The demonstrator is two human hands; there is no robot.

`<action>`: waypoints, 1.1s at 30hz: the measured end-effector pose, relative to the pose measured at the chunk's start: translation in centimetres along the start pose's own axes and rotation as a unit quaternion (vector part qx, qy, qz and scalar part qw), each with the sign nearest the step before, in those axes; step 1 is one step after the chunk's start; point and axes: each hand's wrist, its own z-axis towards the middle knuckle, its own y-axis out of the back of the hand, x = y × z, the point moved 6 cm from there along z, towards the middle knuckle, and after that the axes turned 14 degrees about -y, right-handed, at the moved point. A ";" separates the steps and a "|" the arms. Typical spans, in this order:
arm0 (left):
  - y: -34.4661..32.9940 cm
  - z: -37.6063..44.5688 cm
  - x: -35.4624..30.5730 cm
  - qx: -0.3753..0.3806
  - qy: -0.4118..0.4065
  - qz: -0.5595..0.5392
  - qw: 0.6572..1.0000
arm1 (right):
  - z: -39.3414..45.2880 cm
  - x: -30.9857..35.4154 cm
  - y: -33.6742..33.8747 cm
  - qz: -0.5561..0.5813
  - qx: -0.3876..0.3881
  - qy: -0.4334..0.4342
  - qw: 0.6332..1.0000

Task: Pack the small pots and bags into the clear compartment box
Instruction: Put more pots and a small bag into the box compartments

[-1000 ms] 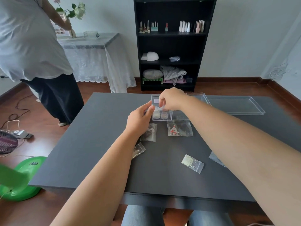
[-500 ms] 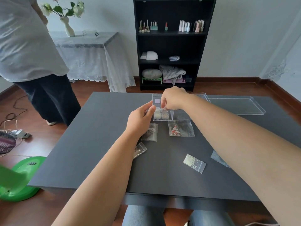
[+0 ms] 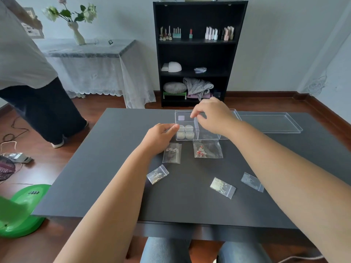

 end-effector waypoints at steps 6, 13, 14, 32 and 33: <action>0.9 -1.2 -0.5 0.176 -0.036 0.093 0.979 | -6.2 -2.8 0.5 0.080 -0.062 -0.029 0.994; 0.7 -2.4 -1.7 0.225 -0.031 0.149 0.962 | -8.7 -6.6 -2.4 0.050 -0.002 -0.269 0.962; 0.6 -2.5 -1.8 0.224 -0.030 0.154 0.962 | -8.7 -6.6 -2.8 0.022 0.013 -0.283 0.959; -0.2 -3.1 -4.7 0.164 -0.048 0.084 0.982 | -9.6 -7.7 -2.8 0.155 0.004 -0.323 0.934; -0.3 -3.1 -5.0 0.161 -0.057 0.079 0.982 | -9.7 -7.9 -2.6 0.176 0.003 -0.319 0.931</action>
